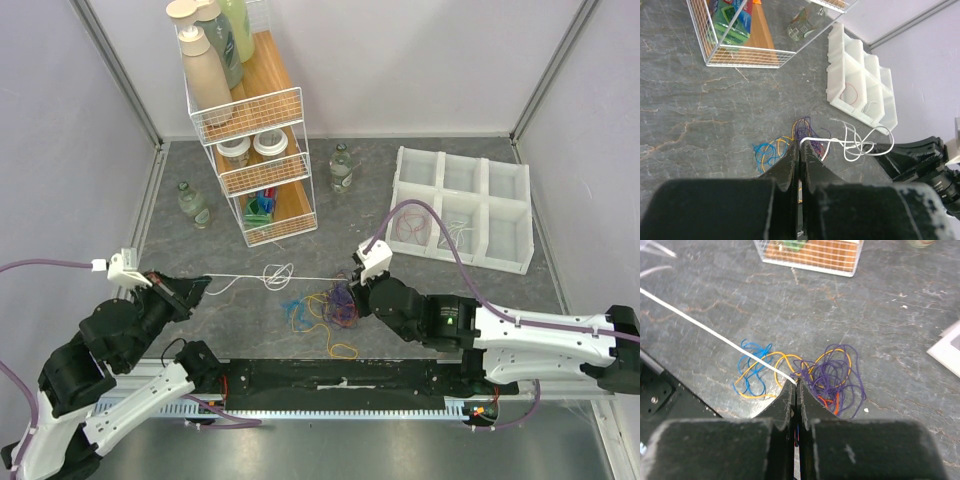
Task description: Untangle the cables
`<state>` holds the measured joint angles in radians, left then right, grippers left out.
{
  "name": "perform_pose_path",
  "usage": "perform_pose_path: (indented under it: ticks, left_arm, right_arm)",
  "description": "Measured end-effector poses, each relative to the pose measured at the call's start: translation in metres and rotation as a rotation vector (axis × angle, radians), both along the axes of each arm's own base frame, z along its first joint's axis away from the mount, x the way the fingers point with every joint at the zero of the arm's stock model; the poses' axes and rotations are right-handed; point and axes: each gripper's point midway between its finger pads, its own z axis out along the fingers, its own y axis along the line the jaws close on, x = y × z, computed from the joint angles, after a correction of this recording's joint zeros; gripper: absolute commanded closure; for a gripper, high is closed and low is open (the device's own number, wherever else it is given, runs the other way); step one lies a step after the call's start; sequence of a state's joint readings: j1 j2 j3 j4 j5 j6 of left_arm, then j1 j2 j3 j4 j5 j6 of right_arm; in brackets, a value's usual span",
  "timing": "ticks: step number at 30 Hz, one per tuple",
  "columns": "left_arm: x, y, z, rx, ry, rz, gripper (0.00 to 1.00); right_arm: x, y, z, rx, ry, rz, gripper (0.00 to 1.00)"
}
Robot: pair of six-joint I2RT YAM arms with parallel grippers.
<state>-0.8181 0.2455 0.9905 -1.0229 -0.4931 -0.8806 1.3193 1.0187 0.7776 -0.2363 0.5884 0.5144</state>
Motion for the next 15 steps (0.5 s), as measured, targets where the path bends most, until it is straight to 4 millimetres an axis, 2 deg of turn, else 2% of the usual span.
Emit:
perform_pose_path:
  ticks: [5,11,15]
  left_arm:
    - [-0.004,-0.003,-0.004,0.008,0.016,-0.030,0.99]
    - [-0.006,-0.007,-0.001,0.002,0.000,-0.061,0.98]
    - [-0.005,-0.020,0.009,0.013,-0.053,-0.129,0.98]
  right_arm:
    - [0.006,-0.011,0.012,0.056,-0.003,-0.108,1.00]
    - [0.003,-0.017,0.033,0.118,-0.021,-0.083,1.00]
    - [0.004,-0.023,0.033,0.090,-0.040,-0.082,1.00]
